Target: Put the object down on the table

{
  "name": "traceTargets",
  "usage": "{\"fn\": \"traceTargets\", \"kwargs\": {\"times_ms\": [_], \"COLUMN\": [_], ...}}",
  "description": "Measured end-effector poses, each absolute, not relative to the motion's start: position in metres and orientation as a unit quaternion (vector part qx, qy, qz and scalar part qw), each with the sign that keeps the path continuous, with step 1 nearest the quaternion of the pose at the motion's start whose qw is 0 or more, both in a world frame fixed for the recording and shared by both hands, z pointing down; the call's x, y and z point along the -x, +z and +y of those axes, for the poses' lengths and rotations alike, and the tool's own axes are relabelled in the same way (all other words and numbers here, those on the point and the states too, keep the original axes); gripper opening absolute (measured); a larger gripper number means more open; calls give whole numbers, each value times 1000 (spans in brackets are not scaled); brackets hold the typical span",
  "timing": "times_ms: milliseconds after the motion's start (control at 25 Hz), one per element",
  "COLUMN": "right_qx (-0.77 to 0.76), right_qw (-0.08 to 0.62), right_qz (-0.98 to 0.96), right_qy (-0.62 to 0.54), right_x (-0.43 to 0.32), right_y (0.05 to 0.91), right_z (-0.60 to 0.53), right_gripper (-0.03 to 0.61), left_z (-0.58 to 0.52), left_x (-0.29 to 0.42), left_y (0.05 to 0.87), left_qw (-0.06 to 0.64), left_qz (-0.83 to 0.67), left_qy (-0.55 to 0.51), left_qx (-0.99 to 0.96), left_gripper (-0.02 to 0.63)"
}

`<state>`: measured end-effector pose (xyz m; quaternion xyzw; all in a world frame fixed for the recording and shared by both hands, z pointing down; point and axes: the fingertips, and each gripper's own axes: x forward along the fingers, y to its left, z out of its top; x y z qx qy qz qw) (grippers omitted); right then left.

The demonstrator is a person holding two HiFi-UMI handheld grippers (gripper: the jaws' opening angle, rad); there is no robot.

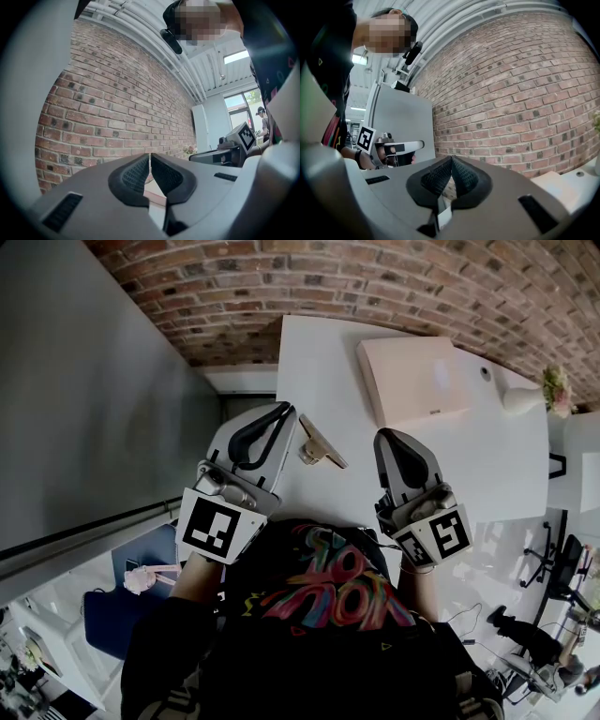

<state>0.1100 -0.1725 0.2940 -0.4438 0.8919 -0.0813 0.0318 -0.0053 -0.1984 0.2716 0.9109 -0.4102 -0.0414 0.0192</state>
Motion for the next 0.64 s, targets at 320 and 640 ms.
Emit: {"fn": "traceTargets", "kwargs": {"times_ms": [320,640], "right_qx": [442,440], "right_qw": [33,39], "right_qz": [892,892], "right_qy": [-85,-95], "right_x": [-111,-112], "right_y": [297,302], "right_z": [-174,-176], "right_gripper": [17,17], "left_z": [-199,-200], "left_x": [5,3], "left_y": [274,276], "left_qw": [21,20], "left_qz": [-410,-408], "left_qy": [-39,-39], "left_qx": [-911,-912], "left_gripper": [34,34]}}
